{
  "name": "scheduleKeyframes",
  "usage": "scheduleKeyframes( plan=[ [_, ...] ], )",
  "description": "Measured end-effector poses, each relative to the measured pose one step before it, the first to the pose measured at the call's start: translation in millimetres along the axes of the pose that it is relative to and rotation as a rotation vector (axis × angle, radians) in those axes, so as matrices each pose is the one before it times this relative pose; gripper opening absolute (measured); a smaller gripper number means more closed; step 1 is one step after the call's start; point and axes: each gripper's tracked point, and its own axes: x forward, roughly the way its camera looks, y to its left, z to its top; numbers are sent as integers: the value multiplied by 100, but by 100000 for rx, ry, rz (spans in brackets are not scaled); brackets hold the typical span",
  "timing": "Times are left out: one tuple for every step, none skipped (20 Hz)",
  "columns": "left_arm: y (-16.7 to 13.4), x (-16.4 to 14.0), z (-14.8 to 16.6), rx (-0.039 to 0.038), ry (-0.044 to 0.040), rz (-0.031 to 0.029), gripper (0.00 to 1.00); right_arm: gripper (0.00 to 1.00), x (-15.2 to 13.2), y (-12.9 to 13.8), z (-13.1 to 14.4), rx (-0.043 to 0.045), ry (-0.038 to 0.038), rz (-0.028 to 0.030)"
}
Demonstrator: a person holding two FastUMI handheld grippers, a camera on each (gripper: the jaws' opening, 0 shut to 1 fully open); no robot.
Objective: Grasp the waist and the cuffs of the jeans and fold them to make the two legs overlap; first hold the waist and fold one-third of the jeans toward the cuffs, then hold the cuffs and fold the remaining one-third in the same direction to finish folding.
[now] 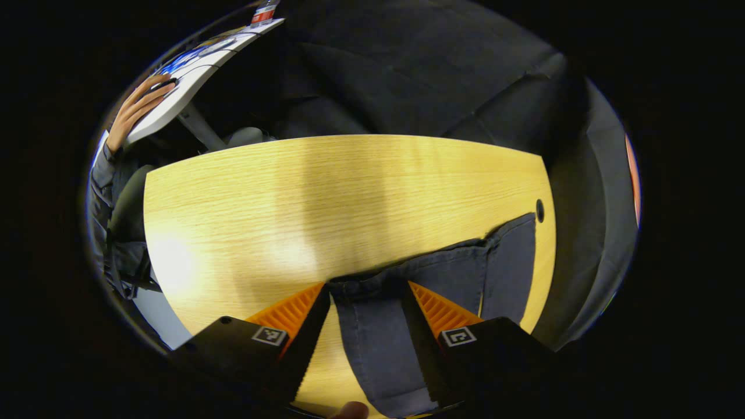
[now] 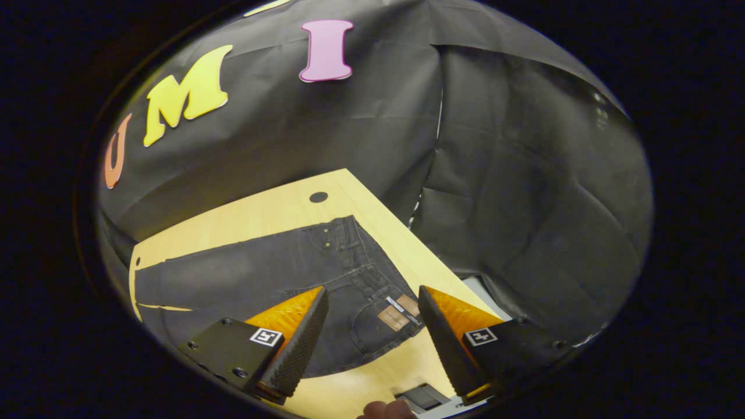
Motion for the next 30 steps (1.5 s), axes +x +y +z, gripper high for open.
scheduleKeyframes(
  plan=[
    [430, 129, -133, 1436, 362, 2862, 77, 98, 85, -76, -283, 509, 647, -710],
    [71, -101, 437, 405, 85, 1865, 65, 98, 321, -351, -367, 373, 482, -454],
    [277, 249, -451, 170, -488, 1773, 60, 98, 249, -303, -313, 348, 556, 58],
    [197, 37, 72, -529, -412, 1624, 53, 98, 365, -218, -348, 508, 909, 411],
    [-98, 47, 9, -867, -87, 1, 47, 96, 344, -385, -394, 1255, 1668, 429],
    [-296, 134, -22, -1035, 342, -2324, 35, 98, 399, -442, -565, 2836, 2421, 936],
    [-369, -84, -46, -1857, 206, -3319, 31, 98, 338, -305, -529, 4857, 2833, 1685],
    [-457, 70, 13, -2616, 601, -4444, 23, 98, 598, -175, -723, 6576, 2985, 1889],
    [-191, -30, -48, -3155, 468, -3830, 22, 98, 461, -413, -381, 8297, 2931, 1582],
    [-184, 27, 36, -2933, 528, -3105, 18, 98, 552, -630, -313, 9753, 2890, 1972],
    [227, -39, 5, -2234, 373, -2574, 17, 99, 664, -602, -359, 10510, 3160, 992],
    [19, -112, -81, -1742, 443, -1913, 14, 99, 435, -749, -154, 9451, 2860, -81],
    [-38, 4, 34, -1257, 156, -1299, 13, 98, 472, -651, -139, 7500, 2018, -291],
    [-110, -51, 0, -459, 195, -653, 11, 98, 309, -807, -45, 4546, 1194, -975],
    [70, 25, -61, 313, -3, -115, 11, 98, 329, -489, 169, 2472, 392, -708],
    [-21, 21, -27, 700, -63, 150, 10, 98, 546, -9, -120, 809, 578, 93],
    [98, -50, 14, 759, -197, 367, 10, 98, 645, -23, -108, -500, 497, -645],
    [-49, -77, 24, 683, -65, 482, 10, 98, 631, 166, -21, -1410, 382, -1153],
    [72, -1, -22, 849, -51, 583, 10, 98, 483, 436, 92, -2074, 52, -5],
    [27, -1, -14, 957, 83, 444, 10, 98, 451, 370, -88, -3581, 470, -485],
    [-20, -8, 47, 821, 38, 327, 10, 100, 534, -4, 32, -4665, 332, -1928],
    [-42, 137, -33, 674, -22, 245, 10, 92, 53, 60, 89, -4790, -1085, -2067],
    [2, 4, 14, 541, -230, 262, 10, 96, 257, -55, -167, -4746, 731, -2366],
    [-44, 59, -25, 1241, -393, 224, 10, 92, 189, -41, -204, -5256, 70, -3888],
    [-126, 19, -46, 1921, -410, 363, 10, 96, 185, -55, -202, -5990, -160, -4506],
    [56, 16, -22, 1824, -330, 439, 10, 100, 397, -137, -313, -6415, -485, -6006],
    [25, -17, -4, 1243, -383, 415, 10, 91, 45, -257, -135, -6371, -1140, -4917],
    [59, -21, 2, 530, -377, 309, 10, 84, 204, 653, 96, 444, -1796, -214],
    [-55, 31, -27, -14, -121, 99, 10, 80, -139, 30, 96, 3035, -694, -600],
    [-59, -20, -4, -101, -49, -80, 10, 76, -38, 102, -211, 1514, 976, 89]
  ],
)
